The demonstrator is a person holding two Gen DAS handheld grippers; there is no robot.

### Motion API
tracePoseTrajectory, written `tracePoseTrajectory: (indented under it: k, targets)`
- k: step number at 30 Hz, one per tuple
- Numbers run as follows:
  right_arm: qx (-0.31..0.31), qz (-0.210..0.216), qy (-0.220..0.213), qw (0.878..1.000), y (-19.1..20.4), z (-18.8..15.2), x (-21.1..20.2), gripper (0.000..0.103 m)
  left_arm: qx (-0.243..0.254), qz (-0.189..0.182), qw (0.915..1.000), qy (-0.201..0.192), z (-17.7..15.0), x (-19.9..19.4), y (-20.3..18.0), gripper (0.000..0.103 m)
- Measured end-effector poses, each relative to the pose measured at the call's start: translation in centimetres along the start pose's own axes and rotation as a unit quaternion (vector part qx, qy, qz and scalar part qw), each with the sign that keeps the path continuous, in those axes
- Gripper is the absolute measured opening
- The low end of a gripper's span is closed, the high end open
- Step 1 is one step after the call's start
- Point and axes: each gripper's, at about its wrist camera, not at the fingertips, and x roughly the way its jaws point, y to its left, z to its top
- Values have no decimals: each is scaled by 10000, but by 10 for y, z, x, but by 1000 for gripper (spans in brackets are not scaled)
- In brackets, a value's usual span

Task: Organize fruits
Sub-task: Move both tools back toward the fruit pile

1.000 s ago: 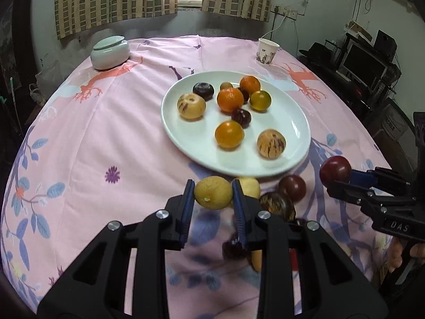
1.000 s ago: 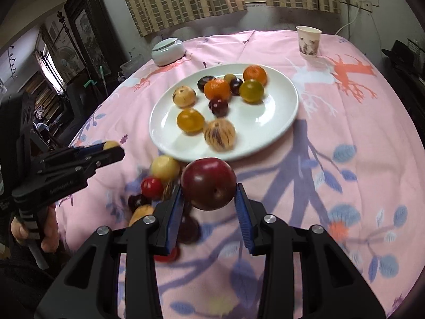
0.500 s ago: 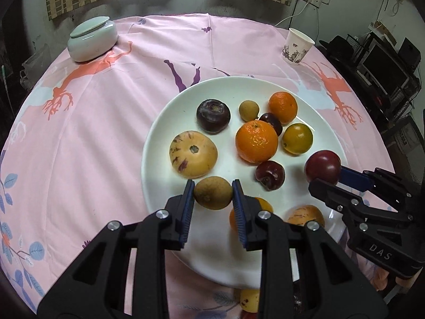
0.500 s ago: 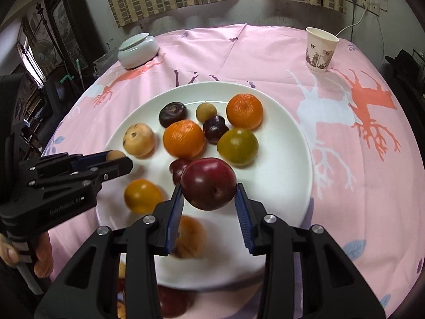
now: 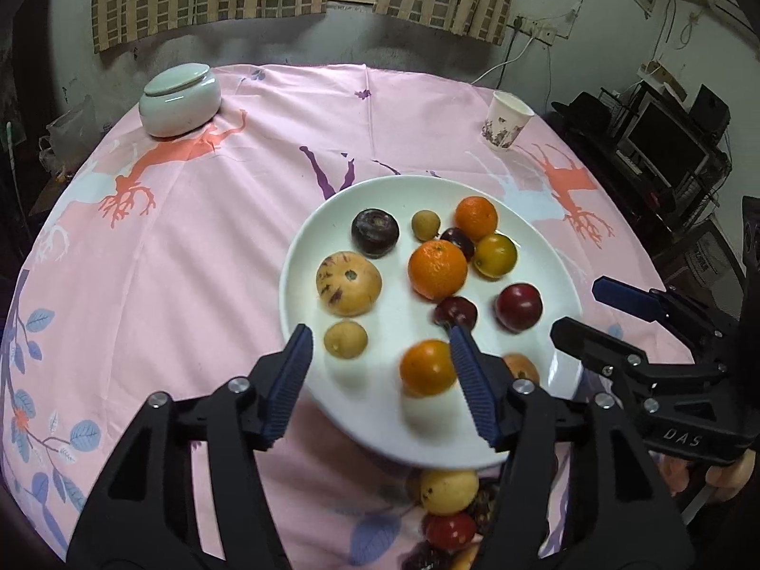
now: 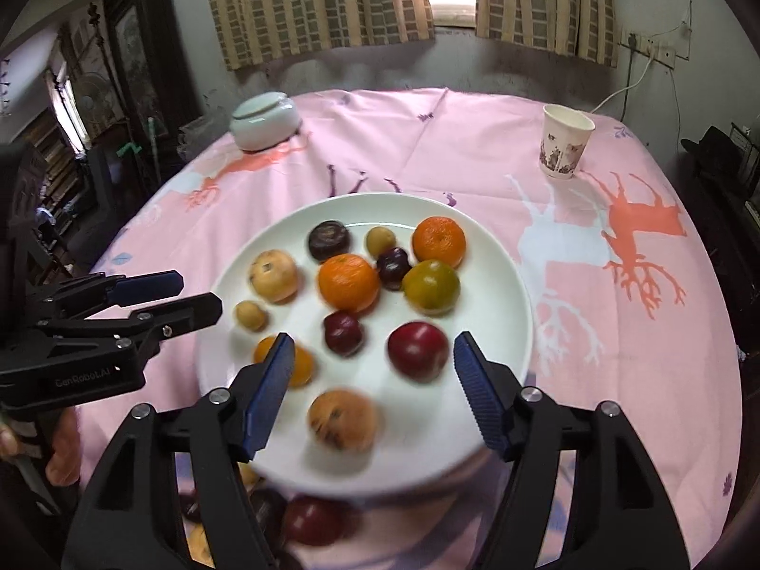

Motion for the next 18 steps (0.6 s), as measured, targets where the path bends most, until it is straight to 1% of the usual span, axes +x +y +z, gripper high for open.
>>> tracePoseTrajectory:
  k: [1, 3, 4, 5, 8, 10, 12, 14, 16, 18]
  targets:
    - [-18, 94, -31, 9999, 3, -9, -12, 70, 30, -13, 10000, -73, -11, -10, -1, 65]
    - [-44, 181, -62, 9998, 10, -29, -32, 72, 86, 0, 9998, -202, -34, -27, -2, 71]
    - [-74, 223, -54, 9997, 14, -42, -41, 72, 115, 51, 9995, -274, -48, -36, -2, 79]
    - [-104, 257, -34, 9996, 18, -53, -47, 73, 122, 123, 9992, -364, -61, -44, -2, 85]
    - [-81, 353, 64, 9993, 31, -92, -60, 73, 97, 246, 9983, -527, -98, -61, -1, 90]
    - [5, 451, 166, 9988, 38, -115, -64, 73, -18, 267, 9984, -489, -120, -67, 2, 92]
    - [125, 583, 224, 9980, 44, -137, -67, 73, -162, 181, 9989, -400, -138, -70, 6, 92]
    - [138, 674, 325, 9971, 53, -151, -67, 73, -275, 103, 9991, -292, -151, -71, 8, 92]
    - [40, 788, 464, 9958, 64, -161, -64, 73, -285, 138, 9992, -248, -161, -72, 9, 93]
    - [-42, 871, 447, 9952, 73, -166, -63, 73, -286, 191, 9992, -227, -165, -74, 11, 92]
